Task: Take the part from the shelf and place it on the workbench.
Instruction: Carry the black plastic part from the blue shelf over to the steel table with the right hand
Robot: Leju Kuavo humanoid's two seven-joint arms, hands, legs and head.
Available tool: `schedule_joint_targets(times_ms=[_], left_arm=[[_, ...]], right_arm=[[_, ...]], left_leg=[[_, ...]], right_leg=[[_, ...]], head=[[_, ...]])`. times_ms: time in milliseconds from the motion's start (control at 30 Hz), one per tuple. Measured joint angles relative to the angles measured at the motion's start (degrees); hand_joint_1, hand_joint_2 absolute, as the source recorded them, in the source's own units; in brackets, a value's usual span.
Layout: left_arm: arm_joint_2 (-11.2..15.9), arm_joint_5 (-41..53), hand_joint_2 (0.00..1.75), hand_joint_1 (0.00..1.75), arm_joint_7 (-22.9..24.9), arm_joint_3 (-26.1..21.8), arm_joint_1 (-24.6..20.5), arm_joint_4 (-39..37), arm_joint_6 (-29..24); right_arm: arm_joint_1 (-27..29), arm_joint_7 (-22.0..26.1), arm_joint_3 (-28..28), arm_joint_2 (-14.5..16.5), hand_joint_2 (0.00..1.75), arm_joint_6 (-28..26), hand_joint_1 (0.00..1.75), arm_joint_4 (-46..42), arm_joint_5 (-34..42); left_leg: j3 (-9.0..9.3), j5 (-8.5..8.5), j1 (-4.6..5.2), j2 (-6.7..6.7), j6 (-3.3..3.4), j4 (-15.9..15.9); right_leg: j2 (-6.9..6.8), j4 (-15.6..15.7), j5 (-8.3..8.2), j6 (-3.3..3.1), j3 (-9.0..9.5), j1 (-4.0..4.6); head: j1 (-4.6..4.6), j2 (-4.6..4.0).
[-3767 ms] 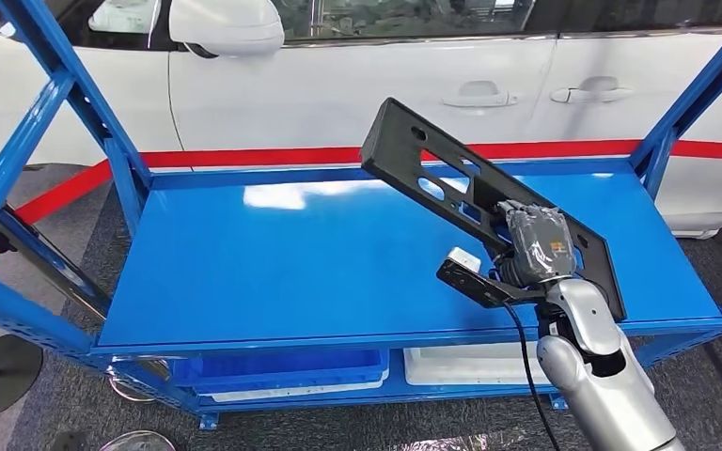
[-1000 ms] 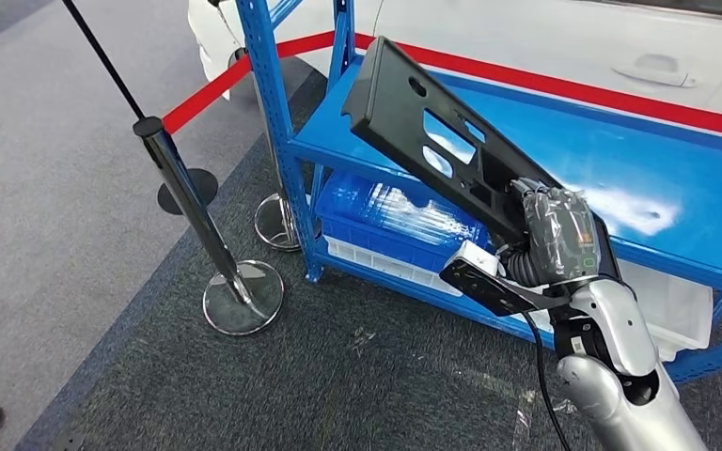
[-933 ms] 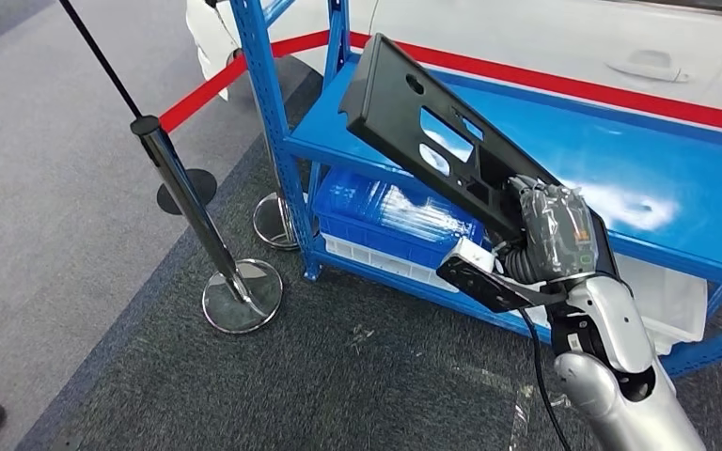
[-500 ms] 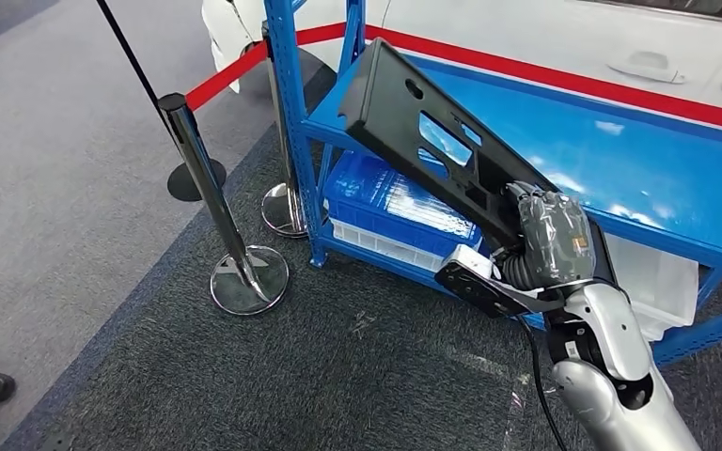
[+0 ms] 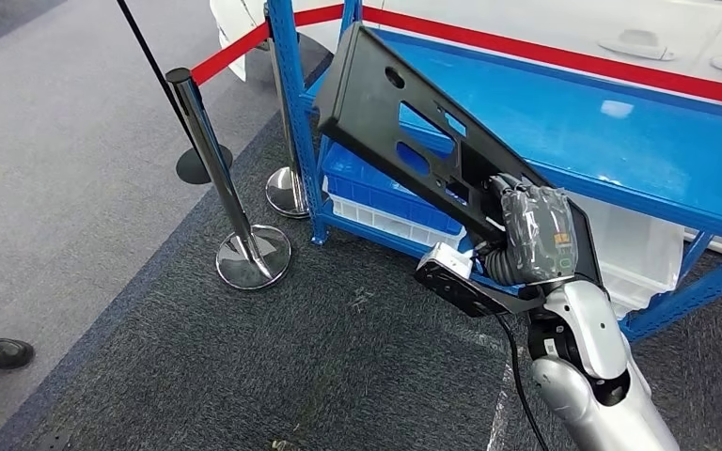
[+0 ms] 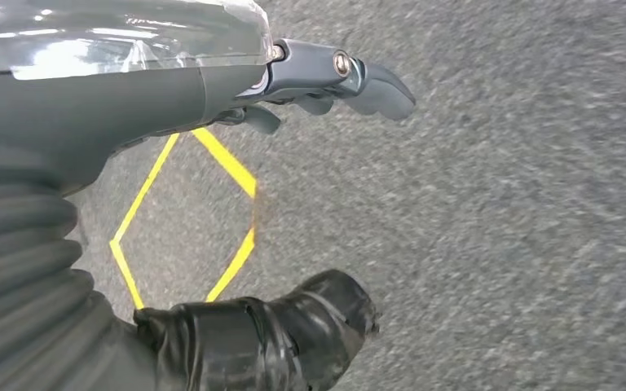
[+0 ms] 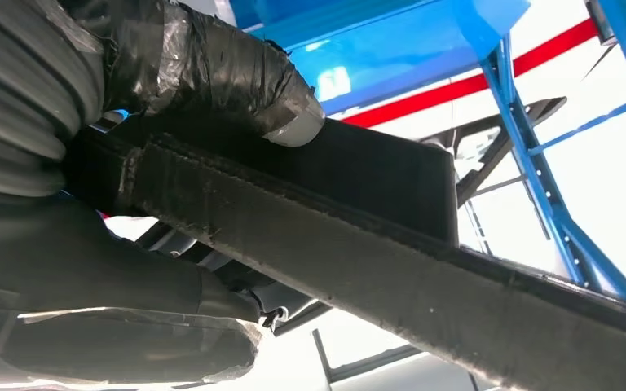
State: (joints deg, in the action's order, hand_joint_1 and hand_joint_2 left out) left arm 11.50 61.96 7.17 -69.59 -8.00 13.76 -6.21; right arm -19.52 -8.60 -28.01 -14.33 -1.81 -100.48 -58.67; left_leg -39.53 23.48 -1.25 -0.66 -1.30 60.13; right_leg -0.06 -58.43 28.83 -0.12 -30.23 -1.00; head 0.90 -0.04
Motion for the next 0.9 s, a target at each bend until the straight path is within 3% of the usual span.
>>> schedule_joint_targets(times_ms=[100, 133, 167, 200, 267, 333, 367, 400, 467, 500, 533, 600, 633, 667, 700, 733, 800, 867, 900], left_arm=[[0.3, 0.2, 1.75, 0.0, 0.3, 0.0, 0.1, 0.0, 1.1], [0.4, 0.4, 1.75, 0.0, 0.4, 0.0, 0.1, 0.0, 1.6], [0.5, 0.6, 1.75, 0.0, 0.4, 0.0, 0.1, 0.0, 1.9], [0.5, 0.6, 1.75, 0.0, 0.4, 0.0, 0.1, 0.0, 2.1], [0.7, 0.7, 1.75, 0.0, 0.3, 0.0, 0.0, 0.0, 2.3], [0.9, 0.7, 1.75, 0.0, 0.2, 0.0, -0.3, 0.0, 2.3], [1.0, 0.7, 1.75, 0.0, 0.2, 0.0, -0.5, 0.0, 2.3], [1.1, 0.7, 1.75, 0.0, 0.1, 0.0, -0.6, 0.0, 2.3], [1.3, 0.8, 1.75, 0.0, -0.1, 0.0, -0.6, 0.0, 2.3], [1.3, 0.9, 1.75, 0.0, -0.3, 0.0, -0.4, 0.0, 2.4], [1.3, 1.0, 1.75, 0.0, -0.6, 0.0, -0.2, 0.0, 2.5], [1.3, 1.3, 1.75, 0.0, -1.1, 0.0, -0.1, -0.1, 2.7], [1.3, 1.4, 1.75, 0.0, -1.4, 0.0, -0.1, -0.1, 2.9], [1.3, 1.5, 1.75, 0.0, -1.8, 0.0, -0.1, -0.1, 3.1], [1.3, 1.7, 1.75, 0.0, -2.2, 0.0, 0.0, -0.1, 3.3], [1.3, 1.9, 1.75, 0.0, -2.6, 0.0, 0.0, -0.1, 3.4], [1.1, 2.5, 1.75, 0.0, -3.2, 0.1, 0.3, -0.1, 3.6], [0.9, 3.0, 1.75, 0.0, -3.7, 0.2, 0.6, -0.2, 3.6], [0.7, 3.1, 1.75, 0.0, -4.0, 0.3, 0.7, -0.2, 3.7]], right_arm=[[-0.7, -0.1, -0.8, 1.0, 1.75, -0.5, 1.75, 0.8, -0.3], [-1.0, -0.2, -1.1, 1.4, 1.75, -0.7, 1.75, 1.2, -0.5], [-1.3, -0.3, -1.6, 1.8, 1.75, -0.9, 1.75, 1.5, -0.7], [-1.4, -0.3, -2.0, 2.1, 1.75, -1.0, 1.75, 1.8, -0.9], [-1.6, -0.5, -2.4, 2.4, 1.75, -1.2, 1.75, 2.2, -1.2], [-1.6, -0.7, -2.5, 2.6, 1.75, -1.2, 1.75, 2.4, -1.3], [-1.8, -0.8, -2.5, 2.6, 1.75, -1.3, 1.75, 2.5, -1.3], [-1.9, -0.9, -2.6, 2.7, 1.75, -1.4, 1.75, 2.6, -1.3], [-2.2, -0.9, -3.0, 2.7, 1.75, -1.4, 1.75, 2.9, -1.4], [-2.2, -0.9, -3.2, 2.8, 1.75, -1.4, 1.75, 3.1, -1.4], [-2.1, -1.0, -3.3, 2.8, 1.75, -1.4, 1.75, 3.2, -1.5], [-2.0, -1.2, -3.4, 2.7, 1.75, -1.4, 1.75, 3.3, -1.6], [-1.9, -1.4, -3.5, 2.7, 1.75, -1.4, 1.75, 3.4, -1.6], [-1.7, -1.6, -3.5, 2.7, 1.75, -1.5, 1.75, 3.3, -1.7], [-1.3, -1.9, -3.4, 2.6, 1.75, -1.5, 1.75, 3.3, -1.8], [-0.7, -2.2, -3.3, 2.2, 1.75, -1.4, 1.75, 3.0, -1.7], [1.0, -2.7, -2.4, 1.0, 1.75, -0.9, 1.75, 1.8, -1.3], [2.9, -2.8, -0.7, -0.7, 1.75, -0.2, 1.75, -0.2, -0.4], [3.7, -2.6, 0.3, -1.5, 1.75, 0.2, 1.75, -1.1, 0.1]], left_leg=[[-2.21, 8.31, -0.12, 0.22, -0.51, 8.2], [-2.64, 9.92, -0.12, 0.22, -0.61, 11.6], [-2.59, 10.01, -0.11, 0.23, -0.68, 14.1], [-1.86, 8.76, -0.09, 0.25, -0.68, 15.0], [2.22, 5.5, -0.02, 0.87, -0.48, 11.7], [8.18, 6.08, 0.4, 2.51, -0.07, 3.5], [10.18, 6.92, 0.68, 3.07, 0.22, 0.2], [11.04, 7.54, 0.97, 3.13, 0.51, -1.8], [10.5, 6.54, 0.97, 2.33, 1.32, -2.7], [10.0, 5.8, 0.85, 1.9, 1.68, -2.9], [9.39, 4.97, 0.68, 1.55, 2.08, -3.1], [7.76, 3.47, 0.61, 0.73, 2.64, -3.1], [6.84, 2.8, 0.63, 0.27, 2.82, -3.0], [5.9, 2.17, 0.67, -0.23, 2.87, -2.8], [4.97, 1.62, 0.7, -0.81, 2.84, -2.7], [4.04, 1.06, 0.72, -1.41, 2.78, -2.5], [2.44, 0.09, 0.69, -2.58, 2.53, -2.2], [1.52, -0.83, 0.67, -3.68, 2.04, -2.0], [1.32, -1.29, 0.61, -4.22, 1.73, -2.0]], right_leg=[[-0.38, 0.0, -2.11, -1.3, -2.32, 0.25], [-0.54, -0.1, -2.79, -1.46, -3.26, 0.4], [-0.7, -0.2, -3.47, -1.54, -4.28, 0.53], [-0.92, -0.4, -4.1, -1.56, -5.31, 0.62], [-1.45, -0.9, -5.22, -1.4, -7.15, 0.75], [-2.2, -1.2, -6.07, -0.97, -8.13, 0.93], [-2.69, -1.2, -6.53, -0.69, -8.25, 0.98], [-3.26, -1.0, -7.03, -0.4, -8.31, 1.0], [-3.89, -0.7, -7.73, 0.24, -8.5, 0.91], [-3.3, -1.1, -6.93, 0.61, -8.86, 0.87], [-2.33, -2.3, -5.09, 0.95, -9.29, 0.85], [-0.36, -7.5, 0.82, 1.35, -10.34, 0.84], [-0.06, -10.8, 3.05, 1.36, -10.66, 0.84], [0.01, -13.7, 3.95, 1.31, -10.67, 0.85], [0.03, -15.2, 3.33, 1.19, -10.1, 0.86], [0.14, -15.0, 1.69, 1.0, -8.81, 0.86], [1.56, -10.0, -0.73, 0.42, -4.17, 0.86], [3.39, -2.3, 0.59, -0.07, 1.01, 0.91], [3.72, 0.0, 1.42, -0.19, 2.43, 1.01]], head=[[0.43, 0.01], [0.48, 0.01], [0.51, 0.0], [0.54, 0.0], [0.56, 0.0], [0.56, 0.01], [0.52, 0.01], [0.61, 0.01], [0.64, 0.01], [0.67, 0.01], [0.54, 0.0], [0.45, 0.0], [0.43, 0.0], [0.44, 0.0], [0.45, 0.0], [0.45, 0.0], [0.46, 0.0], [0.55, 0.01], [0.54, 0.01]])
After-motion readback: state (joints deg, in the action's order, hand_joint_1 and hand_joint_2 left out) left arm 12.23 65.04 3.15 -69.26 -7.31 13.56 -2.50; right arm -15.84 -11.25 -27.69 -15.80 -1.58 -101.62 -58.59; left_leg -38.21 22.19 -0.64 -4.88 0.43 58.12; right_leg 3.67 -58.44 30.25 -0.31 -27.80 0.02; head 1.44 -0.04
